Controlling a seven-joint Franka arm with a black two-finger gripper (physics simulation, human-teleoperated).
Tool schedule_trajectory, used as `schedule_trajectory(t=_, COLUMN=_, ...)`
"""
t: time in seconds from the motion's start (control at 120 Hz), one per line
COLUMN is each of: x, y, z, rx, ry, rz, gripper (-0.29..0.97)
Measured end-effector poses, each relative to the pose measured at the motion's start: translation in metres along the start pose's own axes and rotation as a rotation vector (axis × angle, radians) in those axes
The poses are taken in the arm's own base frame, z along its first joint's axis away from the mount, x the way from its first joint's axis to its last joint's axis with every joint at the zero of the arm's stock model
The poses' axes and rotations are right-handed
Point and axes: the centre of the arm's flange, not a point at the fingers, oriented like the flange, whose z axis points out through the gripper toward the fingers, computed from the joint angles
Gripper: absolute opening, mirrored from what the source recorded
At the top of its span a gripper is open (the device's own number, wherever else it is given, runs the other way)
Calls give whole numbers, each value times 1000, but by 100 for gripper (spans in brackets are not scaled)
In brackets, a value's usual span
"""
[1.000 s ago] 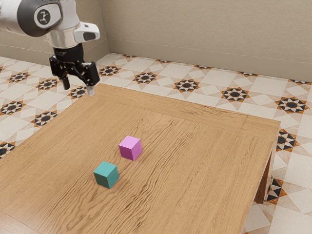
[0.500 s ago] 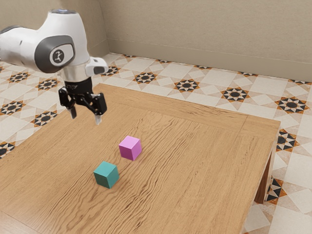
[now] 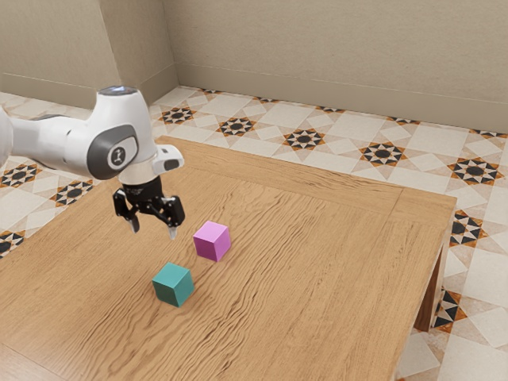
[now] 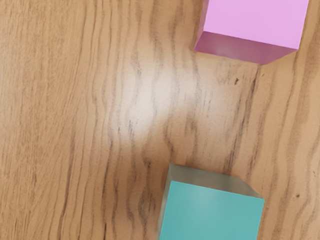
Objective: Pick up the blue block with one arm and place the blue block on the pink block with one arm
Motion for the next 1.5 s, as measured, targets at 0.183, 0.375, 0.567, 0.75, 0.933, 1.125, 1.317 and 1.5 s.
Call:
schedule_trajectory(t=0.183, x=-9, y=-5, z=31, rx=-16, ry=16, rz=18, gripper=68)
schedule_trajectory(t=0.375, x=-25, y=4, z=53, rx=-42, ry=24, rz=48, gripper=68)
schedule_trajectory(t=0.567, x=-30, y=14, z=61, rx=-59, ry=43, rz=75, gripper=68)
schedule_trajectory(t=0.75, x=-34, y=11, z=68, rx=-71, ry=49, rz=76, gripper=68)
schedule_trajectory(t=0.933, x=-36, y=15, z=71, rx=-72, ry=57, rz=108, gripper=68)
schedule_trajectory(t=1.125, x=-43, y=25, z=79, rx=-73, ry=57, rz=151, gripper=68)
schedule_trajectory(t=1.317, x=-41, y=22, z=80, rx=-80, ry=73, rz=155, gripper=68)
schedule_trajectory(t=1.5, x=-40, y=19, z=93, rx=-82, ry=59, rz=155, gripper=68)
